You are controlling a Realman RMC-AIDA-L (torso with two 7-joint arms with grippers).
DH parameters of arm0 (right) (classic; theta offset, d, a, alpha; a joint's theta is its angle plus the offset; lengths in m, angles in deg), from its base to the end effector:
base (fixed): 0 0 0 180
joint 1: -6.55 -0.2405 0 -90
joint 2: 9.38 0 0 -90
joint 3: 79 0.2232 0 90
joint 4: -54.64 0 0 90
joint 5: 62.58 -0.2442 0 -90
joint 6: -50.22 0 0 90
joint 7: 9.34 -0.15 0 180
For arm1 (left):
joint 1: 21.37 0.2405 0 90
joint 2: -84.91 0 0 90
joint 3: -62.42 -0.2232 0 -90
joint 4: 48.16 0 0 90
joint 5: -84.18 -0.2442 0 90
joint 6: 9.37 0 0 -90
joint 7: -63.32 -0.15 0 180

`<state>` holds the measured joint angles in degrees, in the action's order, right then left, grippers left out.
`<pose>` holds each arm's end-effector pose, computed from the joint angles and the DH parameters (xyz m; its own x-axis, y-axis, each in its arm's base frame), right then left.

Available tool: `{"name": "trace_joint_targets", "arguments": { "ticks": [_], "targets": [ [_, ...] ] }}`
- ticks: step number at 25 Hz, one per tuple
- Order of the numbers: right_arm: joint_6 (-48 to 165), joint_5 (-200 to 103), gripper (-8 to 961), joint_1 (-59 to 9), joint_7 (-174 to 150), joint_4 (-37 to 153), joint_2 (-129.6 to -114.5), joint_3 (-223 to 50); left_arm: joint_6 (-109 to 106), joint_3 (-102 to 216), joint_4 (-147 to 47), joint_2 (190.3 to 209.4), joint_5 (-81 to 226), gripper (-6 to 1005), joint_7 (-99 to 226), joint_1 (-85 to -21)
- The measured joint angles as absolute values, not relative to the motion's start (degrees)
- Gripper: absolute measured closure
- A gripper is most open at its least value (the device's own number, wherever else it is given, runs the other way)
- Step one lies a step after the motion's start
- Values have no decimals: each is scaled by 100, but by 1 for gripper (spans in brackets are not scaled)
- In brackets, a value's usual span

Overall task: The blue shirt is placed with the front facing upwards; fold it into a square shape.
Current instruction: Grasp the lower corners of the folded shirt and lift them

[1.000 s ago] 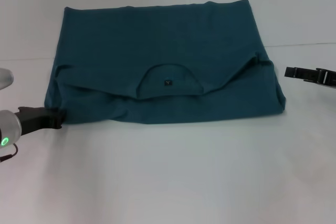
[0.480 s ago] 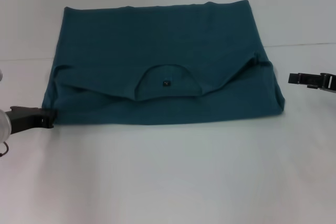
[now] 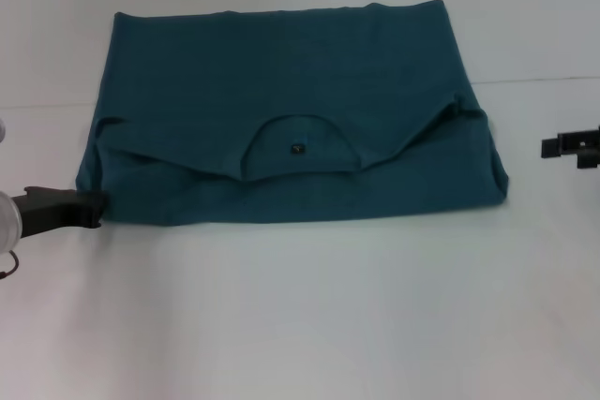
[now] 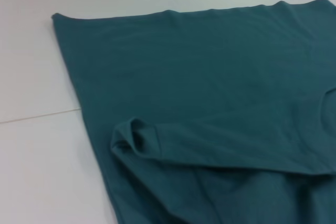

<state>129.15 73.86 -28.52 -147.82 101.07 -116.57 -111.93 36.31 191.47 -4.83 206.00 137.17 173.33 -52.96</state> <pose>0.3062 0.4016 0.1430 0.2563 -0.8215 -0.5093 -0.9579 -0.1452 -0.2478 -0.2978 0.4220 0.0181 0.6755 0.6079 0.4173 0.7148 -0.4009 -0.5730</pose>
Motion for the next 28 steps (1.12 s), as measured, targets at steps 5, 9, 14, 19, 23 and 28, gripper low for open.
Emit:
{"name": "trace_joint_targets", "arguments": {
  "ticks": [5, 9, 14, 19, 23, 28],
  "targets": [
    [13297, 8348, 145, -3425, -15321, 10411, -11746, -11217, 3729, 19135, -443, 20596, 13718, 975, 17335, -5330],
    [12945, 8550, 139, -3628, -15308, 10161, -11838, -11240, 3836, 19146, -414, 20591, 13718, 975, 17335, -5346],
    [12377, 8555, 132, -3729, -15278, 9621, -11874, -11495, 3891, 19161, -397, 20587, 13718, 975, 17336, -5351],
    [11934, 8514, 133, -3719, -15145, 9302, -11928, -11660, 3897, 19163, -395, 20606, 13718, 975, 17335, -5335],
    [11752, 8503, 139, -3742, -15057, 9147, -11974, -11663, 3897, 19163, -395, 20618, 13718, 975, 17336, -5333],
    [11475, 8499, 142, -3764, -14997, 8977, -12038, -11663, 3898, 19157, -402, 20624, 13718, 976, 17336, -5339]
  ]
}}
